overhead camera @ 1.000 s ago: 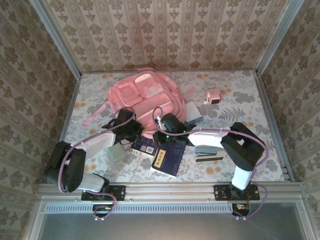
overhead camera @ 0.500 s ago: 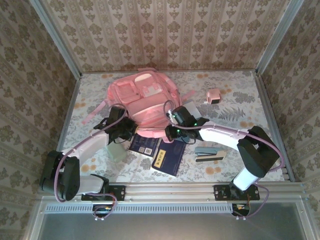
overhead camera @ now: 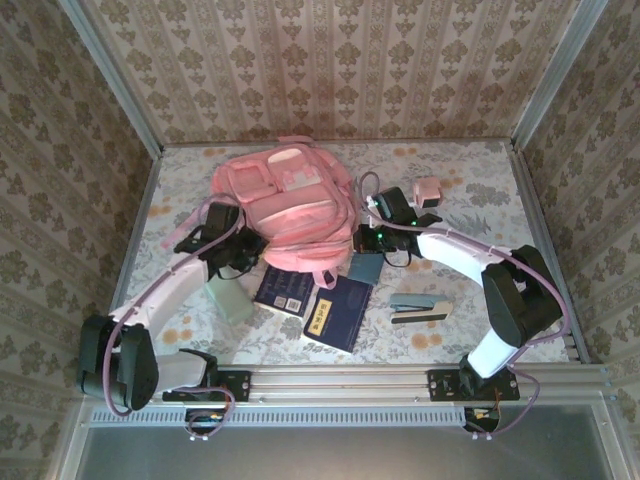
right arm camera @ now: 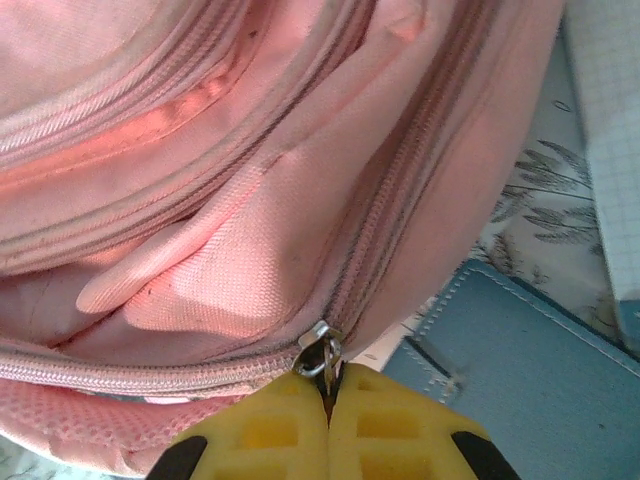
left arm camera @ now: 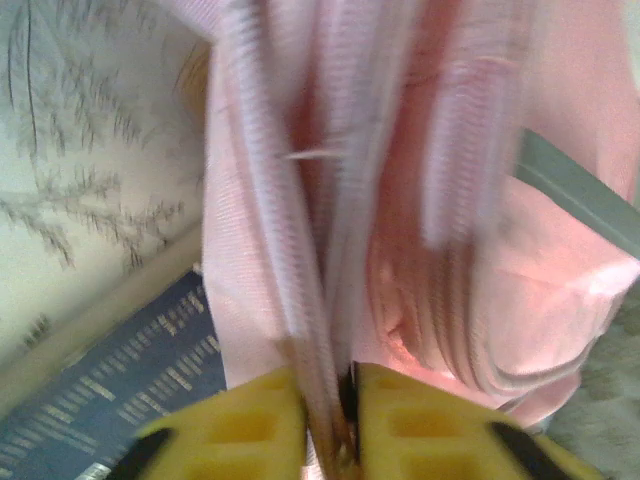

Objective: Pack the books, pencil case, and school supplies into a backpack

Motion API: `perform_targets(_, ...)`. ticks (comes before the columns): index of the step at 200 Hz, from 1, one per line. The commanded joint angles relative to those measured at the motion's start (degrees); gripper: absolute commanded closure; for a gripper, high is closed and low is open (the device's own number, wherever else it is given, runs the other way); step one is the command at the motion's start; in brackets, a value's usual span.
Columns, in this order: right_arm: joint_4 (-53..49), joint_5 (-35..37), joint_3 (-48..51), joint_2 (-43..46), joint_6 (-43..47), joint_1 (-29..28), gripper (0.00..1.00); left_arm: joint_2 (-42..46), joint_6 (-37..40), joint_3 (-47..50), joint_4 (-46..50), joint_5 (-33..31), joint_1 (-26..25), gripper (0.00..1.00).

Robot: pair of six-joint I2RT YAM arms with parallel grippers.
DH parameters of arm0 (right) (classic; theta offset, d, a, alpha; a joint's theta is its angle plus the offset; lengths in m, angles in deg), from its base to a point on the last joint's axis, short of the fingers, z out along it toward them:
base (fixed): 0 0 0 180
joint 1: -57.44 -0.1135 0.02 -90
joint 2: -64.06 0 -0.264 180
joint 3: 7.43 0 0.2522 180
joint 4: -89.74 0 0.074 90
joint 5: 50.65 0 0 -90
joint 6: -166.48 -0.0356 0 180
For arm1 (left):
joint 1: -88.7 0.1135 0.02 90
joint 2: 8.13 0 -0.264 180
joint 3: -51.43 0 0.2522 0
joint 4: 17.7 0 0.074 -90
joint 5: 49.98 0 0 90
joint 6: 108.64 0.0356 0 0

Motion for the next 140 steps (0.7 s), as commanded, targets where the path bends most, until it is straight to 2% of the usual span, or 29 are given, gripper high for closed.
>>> perform_targets(1, -0.54, -6.53, -1.53, 1.16, 2.03, 0.25, 1.00, 2.79, 16.33, -8.03, 7.98, -5.76, -0.09, 0.56)
perform_targets(20, 1.64, -9.44, -0.09, 2.59, 3.10, -0.38, 1.00, 1.59, 26.19, -14.68, 12.95, -6.65, -1.90, 0.45)
perform_targets(58, 7.51, -13.86, 2.91, 3.49, 2.71, -0.39, 1.00, -7.31, 39.25, -26.01, 16.88, 0.15, -5.96, 0.40)
perform_targets(65, 8.31, -14.10, 3.28, 3.38, 2.46, -0.39, 1.00, -9.41, 40.69, -27.90, 17.16, 1.32, -8.50, 0.38)
perform_targets(93, 10.11, -15.34, 3.93, 2.75, 1.86, -0.39, 1.00, -18.12, 43.95, -34.52, 17.45, 5.08, -12.54, 0.36)
perform_targets(140, 12.52, -16.56, 4.52, 1.61, 0.23, -0.26, 1.00, -30.66, 43.80, -42.61, 16.40, 10.09, -15.48, 0.42)
